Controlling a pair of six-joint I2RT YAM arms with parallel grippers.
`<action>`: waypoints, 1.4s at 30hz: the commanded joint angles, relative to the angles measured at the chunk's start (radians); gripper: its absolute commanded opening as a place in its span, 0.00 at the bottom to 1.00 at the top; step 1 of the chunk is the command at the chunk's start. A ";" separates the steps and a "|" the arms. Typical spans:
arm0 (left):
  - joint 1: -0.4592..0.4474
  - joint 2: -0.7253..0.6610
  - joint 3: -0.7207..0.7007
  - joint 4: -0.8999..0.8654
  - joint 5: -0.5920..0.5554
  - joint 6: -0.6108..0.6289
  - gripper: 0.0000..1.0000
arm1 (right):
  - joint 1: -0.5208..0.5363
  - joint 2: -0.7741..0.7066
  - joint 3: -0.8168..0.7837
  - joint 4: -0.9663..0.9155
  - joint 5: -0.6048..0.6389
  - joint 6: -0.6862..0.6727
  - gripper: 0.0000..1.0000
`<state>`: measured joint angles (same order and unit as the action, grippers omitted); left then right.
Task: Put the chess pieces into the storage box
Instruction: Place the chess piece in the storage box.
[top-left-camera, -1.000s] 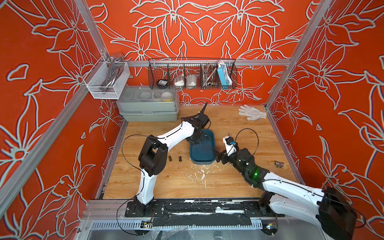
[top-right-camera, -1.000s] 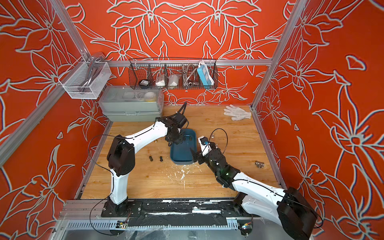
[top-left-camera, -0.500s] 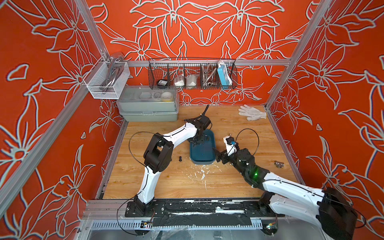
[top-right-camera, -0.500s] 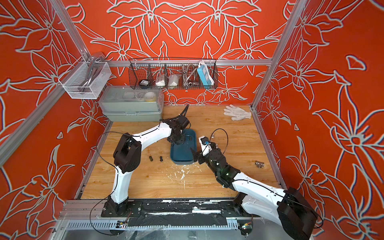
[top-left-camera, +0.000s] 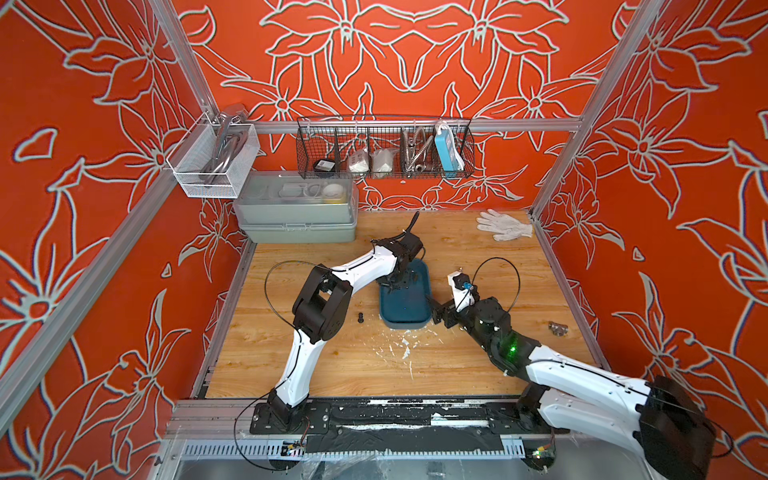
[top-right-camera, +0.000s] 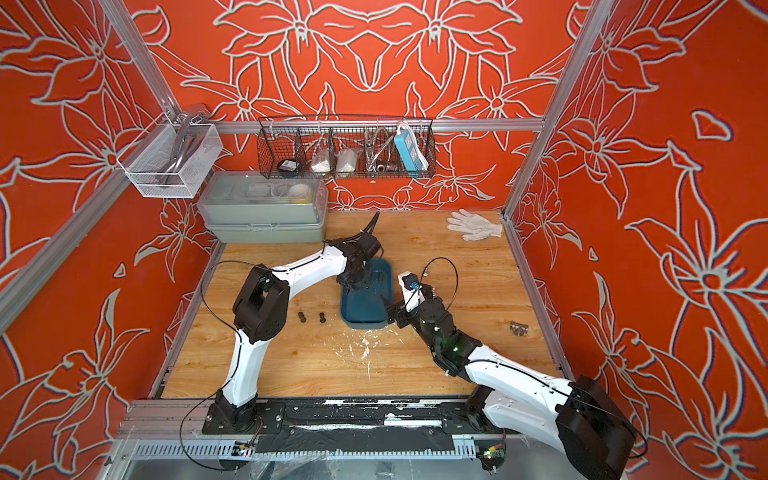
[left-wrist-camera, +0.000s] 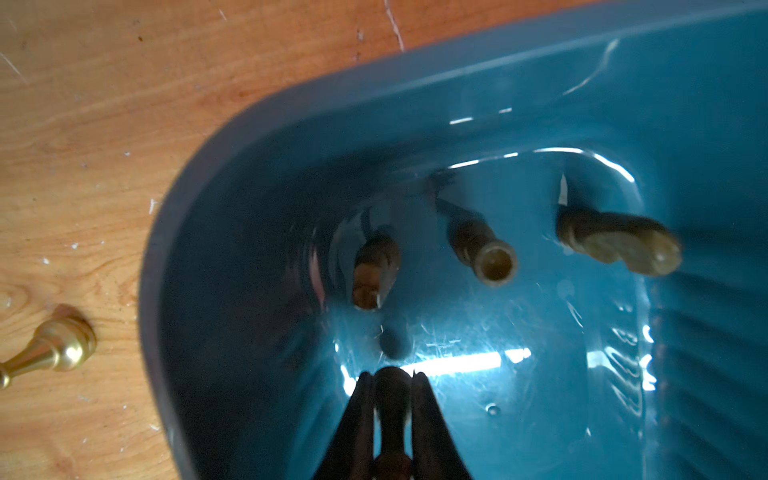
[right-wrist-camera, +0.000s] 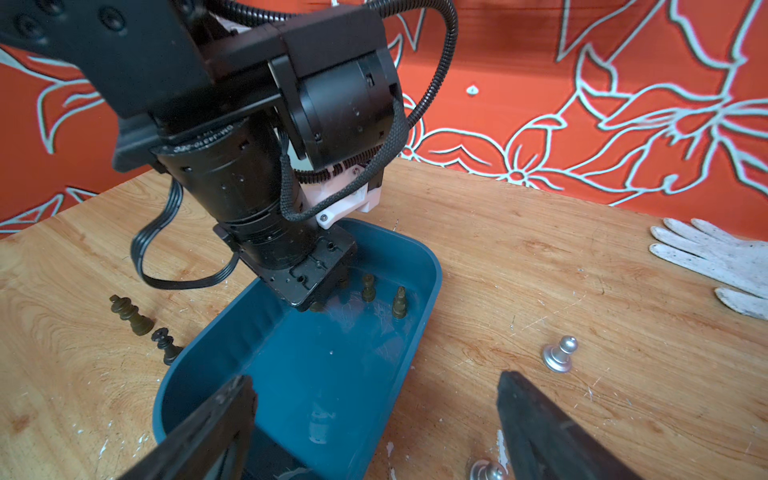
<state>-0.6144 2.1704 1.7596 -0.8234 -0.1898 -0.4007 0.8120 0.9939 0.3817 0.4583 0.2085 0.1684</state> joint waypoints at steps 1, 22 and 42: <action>0.001 0.028 0.014 0.003 -0.025 0.007 0.15 | -0.005 -0.015 -0.015 0.022 0.011 0.009 0.95; 0.001 0.058 0.024 0.023 -0.025 0.009 0.16 | -0.004 -0.012 -0.011 0.015 0.004 0.007 0.95; 0.002 0.056 0.024 0.015 -0.031 0.007 0.19 | -0.004 -0.008 -0.010 0.016 0.004 0.006 0.95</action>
<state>-0.6144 2.2143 1.7672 -0.7944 -0.2157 -0.3931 0.8120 0.9920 0.3775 0.4572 0.2081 0.1688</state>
